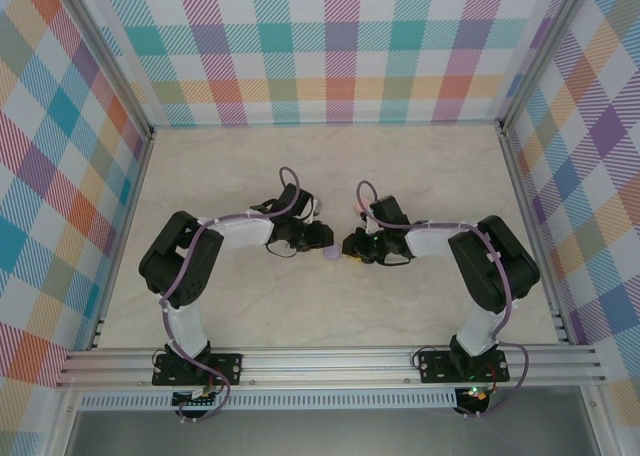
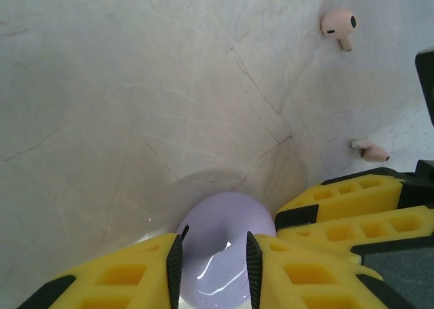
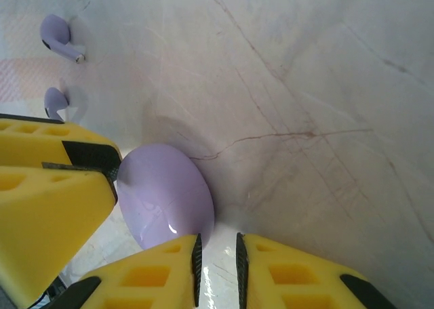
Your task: Insert wireless bluetooth earbuds into charging case
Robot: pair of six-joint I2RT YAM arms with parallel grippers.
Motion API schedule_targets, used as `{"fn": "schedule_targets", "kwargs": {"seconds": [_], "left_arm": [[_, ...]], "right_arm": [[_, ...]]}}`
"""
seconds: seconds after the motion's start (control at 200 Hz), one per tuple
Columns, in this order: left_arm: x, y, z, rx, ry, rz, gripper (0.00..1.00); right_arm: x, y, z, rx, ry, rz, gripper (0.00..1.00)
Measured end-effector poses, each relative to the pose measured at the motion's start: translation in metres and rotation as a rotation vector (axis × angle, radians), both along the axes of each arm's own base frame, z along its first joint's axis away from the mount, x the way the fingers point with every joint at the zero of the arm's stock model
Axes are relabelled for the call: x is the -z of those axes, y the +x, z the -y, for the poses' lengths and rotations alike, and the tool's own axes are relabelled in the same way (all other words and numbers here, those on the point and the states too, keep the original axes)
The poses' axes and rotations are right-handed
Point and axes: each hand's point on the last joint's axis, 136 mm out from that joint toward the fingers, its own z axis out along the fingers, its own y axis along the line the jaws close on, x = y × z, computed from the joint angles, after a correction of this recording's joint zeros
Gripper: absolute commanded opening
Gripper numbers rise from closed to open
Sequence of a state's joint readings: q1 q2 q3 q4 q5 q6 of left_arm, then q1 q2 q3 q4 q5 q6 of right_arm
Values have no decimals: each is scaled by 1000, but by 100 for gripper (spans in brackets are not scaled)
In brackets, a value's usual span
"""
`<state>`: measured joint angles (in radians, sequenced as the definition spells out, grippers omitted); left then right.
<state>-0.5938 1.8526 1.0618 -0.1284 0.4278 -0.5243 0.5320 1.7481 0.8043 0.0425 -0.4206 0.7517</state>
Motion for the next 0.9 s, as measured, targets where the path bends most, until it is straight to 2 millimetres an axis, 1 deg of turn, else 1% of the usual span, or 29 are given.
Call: {"fn": "schedule_targets", "kwargs": {"seconds": [0.1, 0.225, 0.33, 0.51, 0.625, 0.7, 0.77, 0.9], "left_arm": [[3, -4, -3, -6, 6, -11, 33], [6, -13, -7, -5, 13, -26, 35], [2, -19, -6, 3, 10, -23, 36], [-8, -25, -4, 4, -6, -16, 41], [-15, -28, -1, 6, -13, -6, 48], [-16, -28, -5, -2, 6, -6, 50], [-14, -28, -10, -12, 36, -5, 51], [-10, -27, -19, -22, 97, -4, 51]], "right_arm": [[-1, 3, -1, 2, -7, 0, 22], [-4, 11, -4, 3, -9, 8, 22], [-3, 16, -7, 1, -10, 10, 22], [-4, 20, -9, -5, -29, 10, 22], [-5, 22, -8, -8, -53, 21, 23], [-5, 21, -4, -6, -74, 21, 23], [-7, 19, -1, -6, -91, 24, 23], [-16, 16, 4, -2, -98, 39, 23]]}}
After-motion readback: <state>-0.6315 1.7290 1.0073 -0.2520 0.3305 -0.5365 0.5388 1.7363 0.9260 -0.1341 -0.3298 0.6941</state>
